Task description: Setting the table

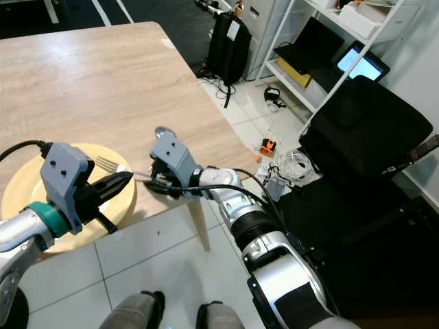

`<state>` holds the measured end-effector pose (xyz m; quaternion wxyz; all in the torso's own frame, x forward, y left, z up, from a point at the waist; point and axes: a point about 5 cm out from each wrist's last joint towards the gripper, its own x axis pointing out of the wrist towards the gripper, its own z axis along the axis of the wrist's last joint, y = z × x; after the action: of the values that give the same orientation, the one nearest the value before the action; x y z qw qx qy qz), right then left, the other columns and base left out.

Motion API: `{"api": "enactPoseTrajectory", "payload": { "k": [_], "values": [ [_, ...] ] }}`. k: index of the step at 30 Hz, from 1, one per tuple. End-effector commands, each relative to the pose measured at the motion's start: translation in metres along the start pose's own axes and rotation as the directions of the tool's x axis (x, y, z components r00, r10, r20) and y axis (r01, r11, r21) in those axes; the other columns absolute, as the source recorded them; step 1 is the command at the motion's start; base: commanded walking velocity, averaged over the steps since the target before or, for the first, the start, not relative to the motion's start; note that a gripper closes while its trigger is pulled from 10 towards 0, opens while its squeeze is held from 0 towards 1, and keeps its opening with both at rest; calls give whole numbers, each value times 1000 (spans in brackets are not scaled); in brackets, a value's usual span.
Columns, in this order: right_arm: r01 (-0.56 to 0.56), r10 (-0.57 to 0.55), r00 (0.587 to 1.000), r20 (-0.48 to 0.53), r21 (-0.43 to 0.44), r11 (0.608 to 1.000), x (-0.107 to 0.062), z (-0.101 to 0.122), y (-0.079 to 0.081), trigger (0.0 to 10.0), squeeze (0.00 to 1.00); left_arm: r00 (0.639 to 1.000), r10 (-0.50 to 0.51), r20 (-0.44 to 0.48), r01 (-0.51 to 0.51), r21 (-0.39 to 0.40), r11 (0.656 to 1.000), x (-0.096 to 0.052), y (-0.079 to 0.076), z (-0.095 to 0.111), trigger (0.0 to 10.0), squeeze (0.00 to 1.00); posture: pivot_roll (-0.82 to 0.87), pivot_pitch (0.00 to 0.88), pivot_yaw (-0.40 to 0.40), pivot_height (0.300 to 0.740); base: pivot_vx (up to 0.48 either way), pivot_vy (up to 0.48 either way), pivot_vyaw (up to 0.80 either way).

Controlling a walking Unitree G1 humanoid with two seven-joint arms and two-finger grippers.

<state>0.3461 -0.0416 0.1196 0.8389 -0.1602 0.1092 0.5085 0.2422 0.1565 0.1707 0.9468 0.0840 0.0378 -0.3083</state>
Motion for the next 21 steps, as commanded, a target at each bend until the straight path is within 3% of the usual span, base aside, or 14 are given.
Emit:
{"api": "enactPoseTrajectory", "payload": {
  "k": [1, 17, 19, 20, 21],
  "values": [
    [8, -4, 997, -75, 50, 999, -3, -19, 1, 0, 0, 1000, -12, -13, 12, -18, 1000, 0, -5, -3, 10000, 0, 152, 73, -50, 740, 0, 0, 0],
    [40, -40, 999, 3, 85, 996, -15, -10, -9, 0, 0, 1000, -15, -18, 14, -25, 1000, 4, -6, -4, 10000, 0, 133, 71, -42, 740, 0, 0, 0],
    [107, -118, 989, 93, 108, 988, -22, 11, -20, 0, 0, 1000, -11, -17, 10, -26, 1000, 4, -6, -4, 10000, 0, 136, 73, -43, 740, 0, 0, 0],
    [107, -118, 989, 93, 108, 988, -22, 11, -20, 0, 0, 1000, -11, -17, 10, -26, 1000, 4, -6, -4, 10000, 0, 136, 73, -43, 740, 0, 0, 0],
    [150, -167, 976, 138, 123, 981, -27, 23, -27, 10000, 0, 1000, -9, -18, 8, -27, 1000, 4, -5, -4, 10000, 0, 136, 73, -43, 740, 0, 0, 0]
  ]
}}
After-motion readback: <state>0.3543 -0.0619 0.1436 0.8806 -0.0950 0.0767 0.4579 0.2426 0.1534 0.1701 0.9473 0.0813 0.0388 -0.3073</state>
